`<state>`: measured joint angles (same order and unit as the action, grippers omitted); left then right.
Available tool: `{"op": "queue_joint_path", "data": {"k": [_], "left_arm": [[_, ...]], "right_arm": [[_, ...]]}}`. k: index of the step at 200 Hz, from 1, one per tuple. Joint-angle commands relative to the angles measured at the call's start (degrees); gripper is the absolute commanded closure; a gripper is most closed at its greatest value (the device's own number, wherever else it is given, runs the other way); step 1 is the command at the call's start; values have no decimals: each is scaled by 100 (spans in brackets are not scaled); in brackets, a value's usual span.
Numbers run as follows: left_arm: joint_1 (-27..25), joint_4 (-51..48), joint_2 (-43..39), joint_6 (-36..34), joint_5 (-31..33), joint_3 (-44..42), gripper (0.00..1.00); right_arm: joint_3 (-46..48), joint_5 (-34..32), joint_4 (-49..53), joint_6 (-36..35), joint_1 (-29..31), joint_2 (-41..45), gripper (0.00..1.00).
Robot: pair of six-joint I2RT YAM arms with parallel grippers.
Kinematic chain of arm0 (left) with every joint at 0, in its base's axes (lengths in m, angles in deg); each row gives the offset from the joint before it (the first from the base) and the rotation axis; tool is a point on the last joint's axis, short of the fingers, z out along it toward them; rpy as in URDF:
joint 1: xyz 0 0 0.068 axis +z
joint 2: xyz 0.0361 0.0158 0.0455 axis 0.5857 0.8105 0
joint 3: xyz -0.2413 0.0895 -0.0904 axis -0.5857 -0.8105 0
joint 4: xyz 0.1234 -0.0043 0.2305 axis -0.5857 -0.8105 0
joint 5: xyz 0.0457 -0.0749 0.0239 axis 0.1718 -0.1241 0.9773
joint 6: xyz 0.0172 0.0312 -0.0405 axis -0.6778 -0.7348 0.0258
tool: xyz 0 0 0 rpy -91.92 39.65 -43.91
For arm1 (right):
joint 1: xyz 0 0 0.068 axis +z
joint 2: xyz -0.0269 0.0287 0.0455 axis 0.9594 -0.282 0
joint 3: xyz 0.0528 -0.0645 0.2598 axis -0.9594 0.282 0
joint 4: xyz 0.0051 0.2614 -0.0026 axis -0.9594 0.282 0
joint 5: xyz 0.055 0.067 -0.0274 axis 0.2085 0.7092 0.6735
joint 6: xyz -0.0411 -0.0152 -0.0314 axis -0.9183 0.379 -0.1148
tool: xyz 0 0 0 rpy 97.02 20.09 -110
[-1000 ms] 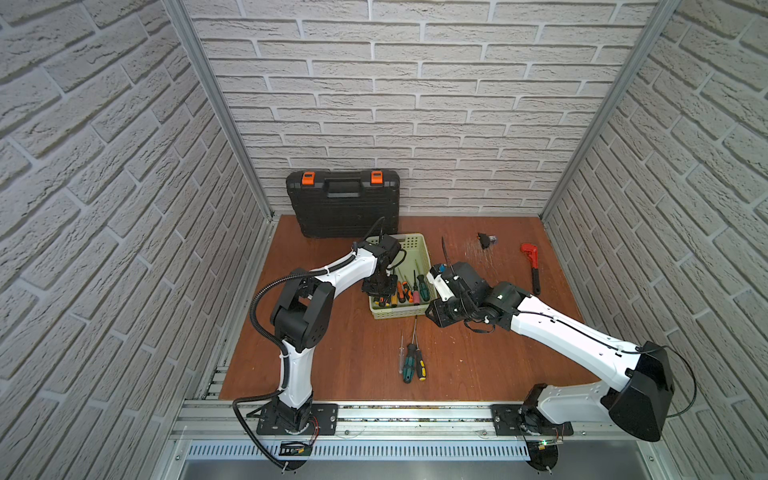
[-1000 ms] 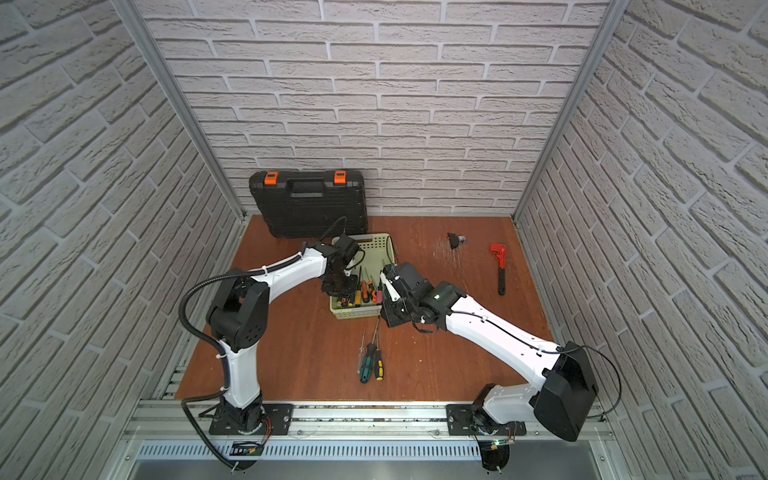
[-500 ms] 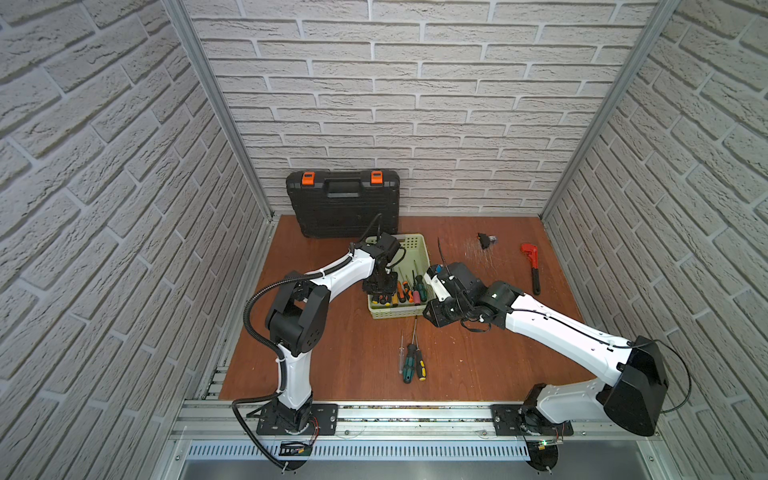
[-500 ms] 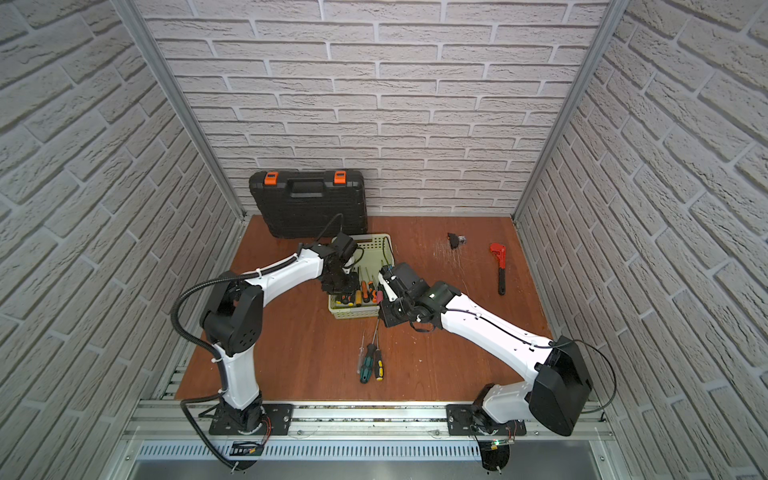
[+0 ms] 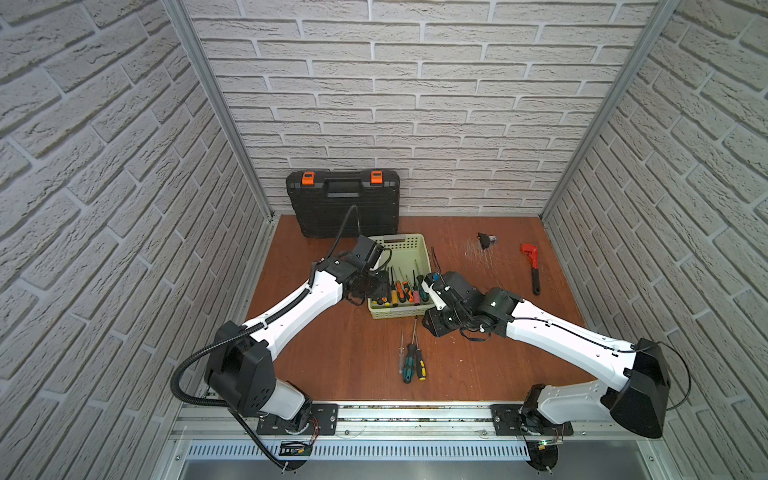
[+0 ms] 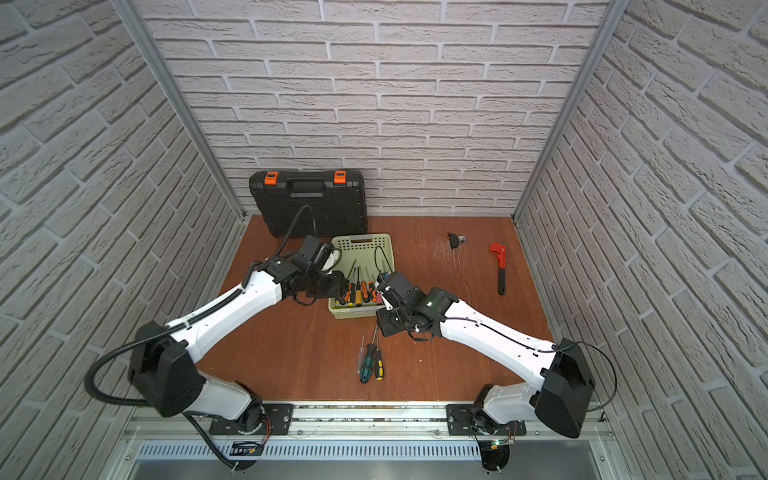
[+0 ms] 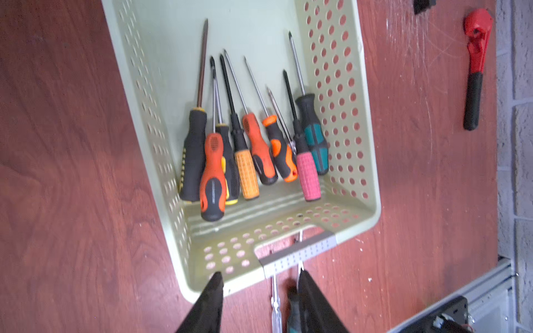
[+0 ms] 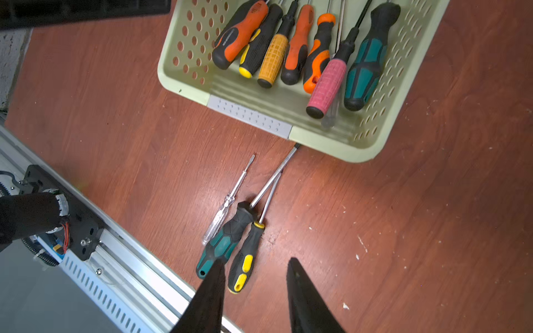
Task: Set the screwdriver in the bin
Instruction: 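Release and lift the left gripper while the right gripper reaches the black-yellow screwdriver, then grasp the black-yellow screwdriver with the right gripper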
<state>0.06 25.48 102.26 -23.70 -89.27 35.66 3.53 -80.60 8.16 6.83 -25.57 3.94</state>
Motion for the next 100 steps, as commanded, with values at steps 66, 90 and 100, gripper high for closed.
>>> {"op": "queue_joint_path", "data": {"k": [66, 90, 100], "left_arm": [[-2077, 411, -2114, 1845, 1540, -2066, 55], [-2462, 487, -2228, 2271, 1800, -2383, 55], [-2520, 526, -2208, 2349, 1797, -2460, 55]], "right_arm": [[953, -285, -136, 1499, 1089, -312, 59], [813, -336, -287, 1540, 1154, -674, 58], [788, -300, -377, 1575, 1172, -820, 58]]}}
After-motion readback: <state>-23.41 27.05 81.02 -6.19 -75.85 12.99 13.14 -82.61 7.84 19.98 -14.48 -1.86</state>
